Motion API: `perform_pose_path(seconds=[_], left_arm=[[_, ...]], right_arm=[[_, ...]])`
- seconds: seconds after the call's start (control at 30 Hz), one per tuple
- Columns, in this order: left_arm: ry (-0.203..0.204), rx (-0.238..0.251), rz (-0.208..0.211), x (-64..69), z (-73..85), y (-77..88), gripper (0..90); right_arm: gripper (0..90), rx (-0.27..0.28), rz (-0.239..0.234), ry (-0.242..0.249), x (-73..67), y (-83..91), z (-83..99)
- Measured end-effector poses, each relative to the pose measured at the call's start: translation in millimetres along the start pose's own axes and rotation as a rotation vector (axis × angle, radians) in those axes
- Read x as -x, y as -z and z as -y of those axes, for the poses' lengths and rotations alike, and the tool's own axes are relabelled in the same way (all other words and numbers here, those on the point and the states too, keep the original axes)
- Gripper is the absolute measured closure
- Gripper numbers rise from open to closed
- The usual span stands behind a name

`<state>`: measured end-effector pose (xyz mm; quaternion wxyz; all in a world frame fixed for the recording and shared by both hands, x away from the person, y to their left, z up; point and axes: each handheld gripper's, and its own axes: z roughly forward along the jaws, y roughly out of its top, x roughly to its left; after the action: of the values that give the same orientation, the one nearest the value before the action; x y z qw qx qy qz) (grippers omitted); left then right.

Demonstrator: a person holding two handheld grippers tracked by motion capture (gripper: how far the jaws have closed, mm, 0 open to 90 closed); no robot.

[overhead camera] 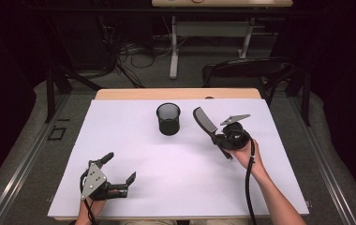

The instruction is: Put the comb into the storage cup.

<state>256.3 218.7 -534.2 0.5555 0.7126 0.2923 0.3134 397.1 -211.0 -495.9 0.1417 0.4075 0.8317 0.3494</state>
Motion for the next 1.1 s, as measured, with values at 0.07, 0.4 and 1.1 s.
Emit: perform_pose_path(seconds=[0.07, 0.4, 1.1], left_arm=[[-0.003, -0.001, 0.001, 0.2, 0.0, 0.1, 0.0], [0.005, -0.005, -0.004, -0.8, 0.6, -1.2, 0.1], [0.003, -0.005, -0.010, 0.4, 0.6, 2.1, 0.1]], right_arm=[[72.6, 0.014, 0.001, 0.000, -0.2, 0.0, -1.0], [72.6, 0.089, 0.000, 0.000, -1.2, 2.6, -2.7], [72.7, 0.199, 0.015, -0.014, -6.3, 12.9, -3.1]])
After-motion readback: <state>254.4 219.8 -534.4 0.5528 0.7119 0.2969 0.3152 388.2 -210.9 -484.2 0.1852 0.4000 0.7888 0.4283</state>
